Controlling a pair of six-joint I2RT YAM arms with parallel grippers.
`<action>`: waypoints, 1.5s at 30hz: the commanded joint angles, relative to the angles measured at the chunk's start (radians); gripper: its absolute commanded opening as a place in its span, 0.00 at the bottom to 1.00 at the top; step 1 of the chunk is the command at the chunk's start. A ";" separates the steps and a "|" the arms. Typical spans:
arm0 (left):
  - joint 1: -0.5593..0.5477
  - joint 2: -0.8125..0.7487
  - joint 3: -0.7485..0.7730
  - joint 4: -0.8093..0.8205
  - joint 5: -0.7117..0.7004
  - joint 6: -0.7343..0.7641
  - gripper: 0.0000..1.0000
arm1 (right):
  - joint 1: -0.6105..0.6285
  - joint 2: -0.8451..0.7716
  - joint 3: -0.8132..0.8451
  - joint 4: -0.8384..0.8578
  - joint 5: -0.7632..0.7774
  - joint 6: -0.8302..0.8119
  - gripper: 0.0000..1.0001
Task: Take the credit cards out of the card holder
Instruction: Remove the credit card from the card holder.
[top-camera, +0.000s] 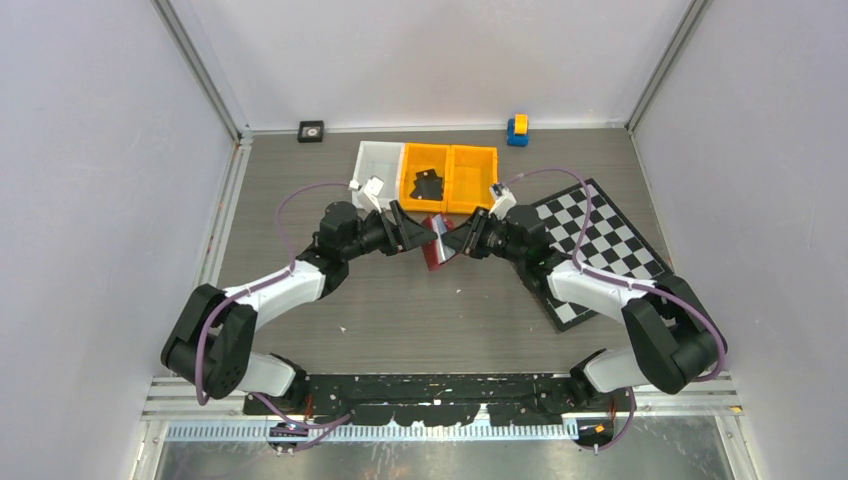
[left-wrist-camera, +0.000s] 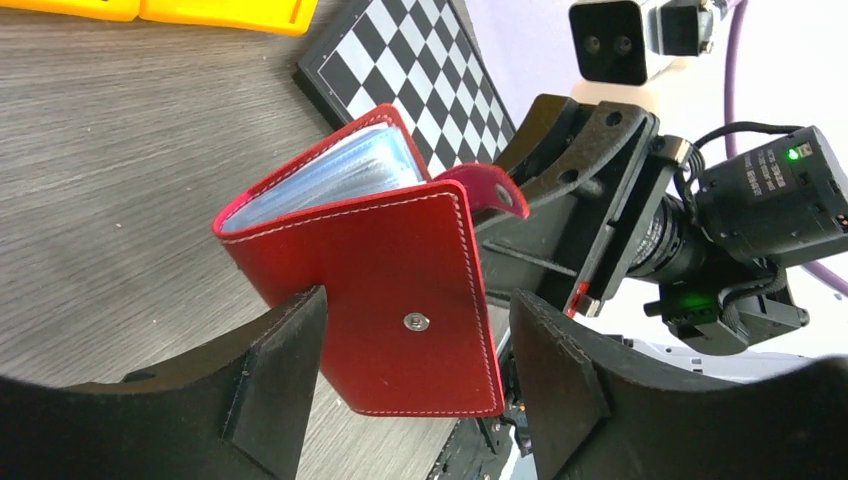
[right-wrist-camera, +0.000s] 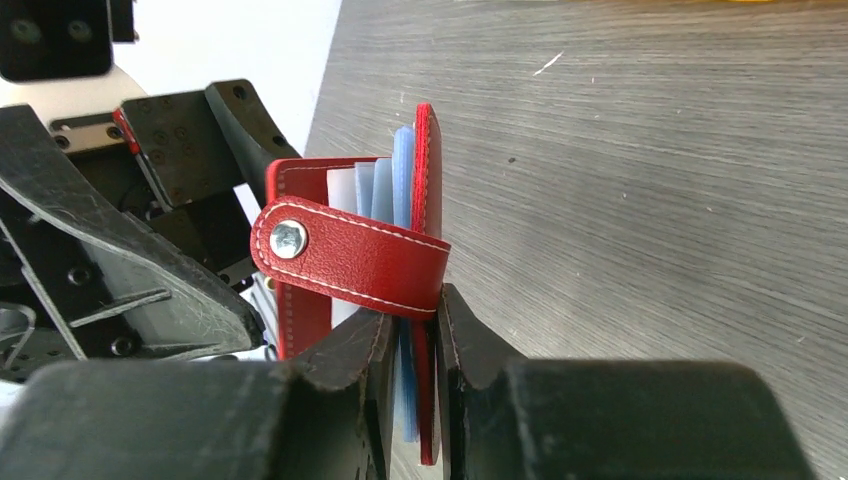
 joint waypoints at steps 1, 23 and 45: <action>-0.001 0.009 0.021 0.062 0.025 -0.012 0.68 | 0.056 -0.025 0.067 -0.053 0.047 -0.092 0.01; -0.001 0.019 0.073 -0.152 -0.071 0.043 0.68 | 0.071 -0.117 0.035 -0.072 0.129 -0.122 0.00; -0.009 0.107 0.093 -0.127 -0.032 0.016 0.98 | 0.140 -0.140 0.105 -0.247 0.280 -0.232 0.01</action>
